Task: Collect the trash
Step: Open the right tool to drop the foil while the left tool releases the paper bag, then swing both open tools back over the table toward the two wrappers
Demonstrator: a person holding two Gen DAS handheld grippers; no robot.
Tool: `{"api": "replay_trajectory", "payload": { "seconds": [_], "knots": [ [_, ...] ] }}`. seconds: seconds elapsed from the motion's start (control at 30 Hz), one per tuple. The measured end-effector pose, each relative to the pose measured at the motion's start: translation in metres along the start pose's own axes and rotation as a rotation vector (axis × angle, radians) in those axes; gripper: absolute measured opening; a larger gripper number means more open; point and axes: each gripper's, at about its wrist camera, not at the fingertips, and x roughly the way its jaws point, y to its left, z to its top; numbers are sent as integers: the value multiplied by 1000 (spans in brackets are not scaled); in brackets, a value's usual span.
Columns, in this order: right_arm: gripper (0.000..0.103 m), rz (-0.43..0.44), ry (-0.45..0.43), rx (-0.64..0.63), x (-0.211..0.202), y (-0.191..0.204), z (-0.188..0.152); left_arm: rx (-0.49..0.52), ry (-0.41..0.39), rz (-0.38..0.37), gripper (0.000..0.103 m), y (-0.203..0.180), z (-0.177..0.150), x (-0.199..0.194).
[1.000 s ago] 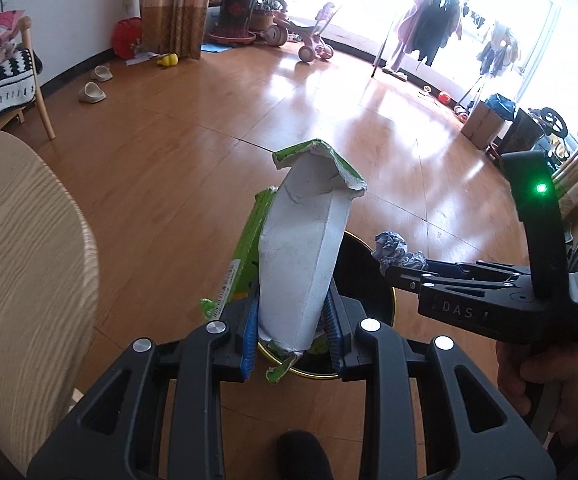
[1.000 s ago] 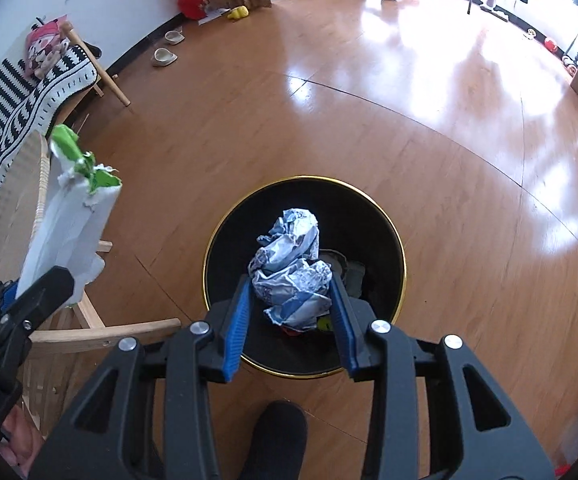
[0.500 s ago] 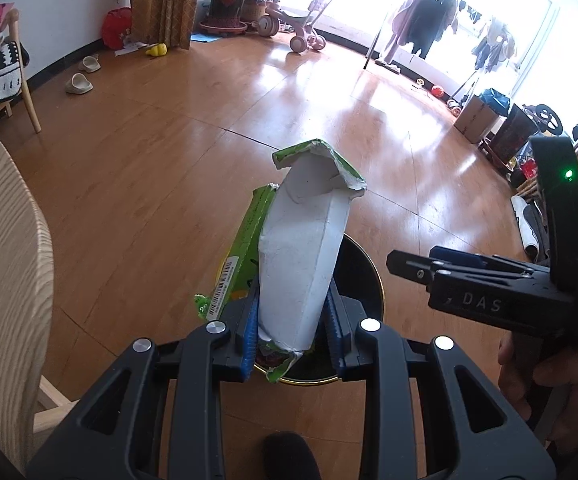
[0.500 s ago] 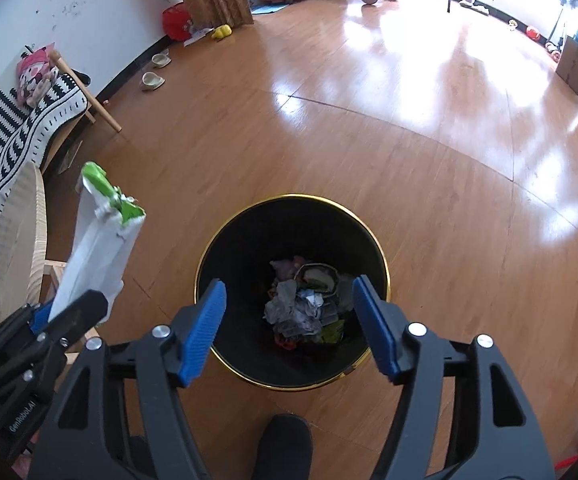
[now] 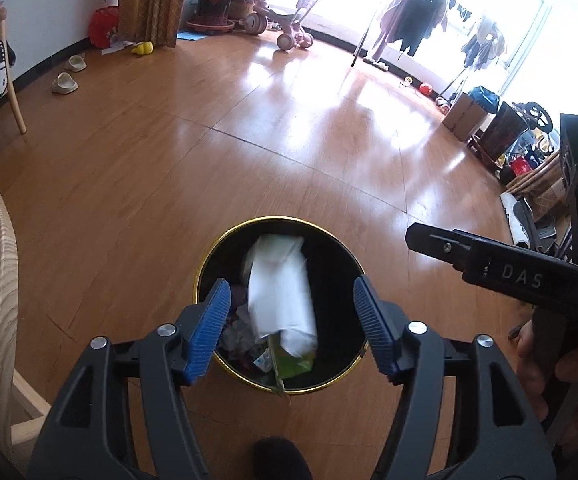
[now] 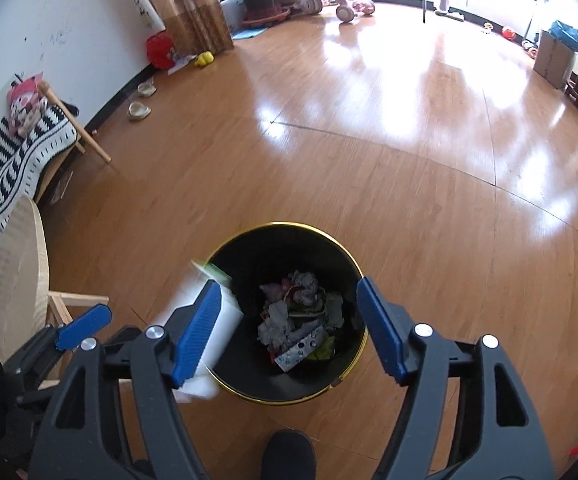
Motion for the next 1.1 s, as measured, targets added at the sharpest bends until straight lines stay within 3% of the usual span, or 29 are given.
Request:
{"api": "replay_trajectory", "payload": {
  "seconds": [0.13, 0.37, 0.53, 0.63, 0.83, 1.1],
  "knots": [
    [69, 13, 0, -5, -2, 4, 1, -1, -4, 10, 68, 0, 0, -3],
    [79, 34, -26, -94, -15, 41, 2, -15, -41, 85, 91, 21, -2, -37],
    [85, 79, -51, -138, -31, 75, -2, -28, -95, 166, 94, 53, -4, -95],
    [85, 102, -60, -189, -37, 108, -5, -78, -138, 253, 95, 87, -11, -141],
    [85, 181, -50, -335, -43, 211, -27, -263, -219, 410, 95, 179, -44, -239],
    [85, 307, -17, -531, -49, 372, -80, -519, -273, 663, 95, 295, -134, -366]
  ]
}}
